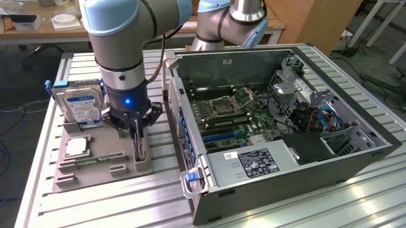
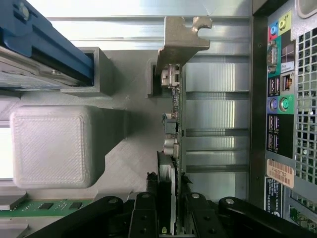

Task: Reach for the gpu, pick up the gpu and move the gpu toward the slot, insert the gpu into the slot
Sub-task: 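Pick up the gpu and move the gpu toward the slot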

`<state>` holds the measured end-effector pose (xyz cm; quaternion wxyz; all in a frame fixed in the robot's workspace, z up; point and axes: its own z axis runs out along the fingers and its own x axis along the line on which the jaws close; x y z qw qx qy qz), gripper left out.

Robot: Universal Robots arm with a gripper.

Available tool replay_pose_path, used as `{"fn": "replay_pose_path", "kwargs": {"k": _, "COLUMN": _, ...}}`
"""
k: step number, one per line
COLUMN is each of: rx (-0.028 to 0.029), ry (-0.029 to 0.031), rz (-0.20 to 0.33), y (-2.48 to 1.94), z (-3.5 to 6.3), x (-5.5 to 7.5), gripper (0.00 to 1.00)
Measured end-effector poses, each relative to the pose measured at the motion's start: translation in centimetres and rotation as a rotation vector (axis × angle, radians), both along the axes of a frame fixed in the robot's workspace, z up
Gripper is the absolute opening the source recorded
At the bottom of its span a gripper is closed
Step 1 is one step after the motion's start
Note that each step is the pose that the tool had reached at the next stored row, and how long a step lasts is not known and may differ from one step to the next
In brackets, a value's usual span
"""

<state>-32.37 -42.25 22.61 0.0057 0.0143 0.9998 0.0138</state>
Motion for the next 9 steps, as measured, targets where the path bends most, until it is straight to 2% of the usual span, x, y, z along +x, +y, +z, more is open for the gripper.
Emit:
{"fn": "replay_pose_path", "kwargs": {"k": 5, "rx": 0.0058, "ry": 0.0001, "rz": 0.0, "y": -0.02, "z": 0.99, "x": 0.0, "gripper": 0.27}}
{"fn": "replay_pose_path", "kwargs": {"k": 9, "rx": 0.0073, "ry": 0.0, "rz": 0.0, "y": -0.05, "z": 1.91, "x": 0.0, "gripper": 0.27}}
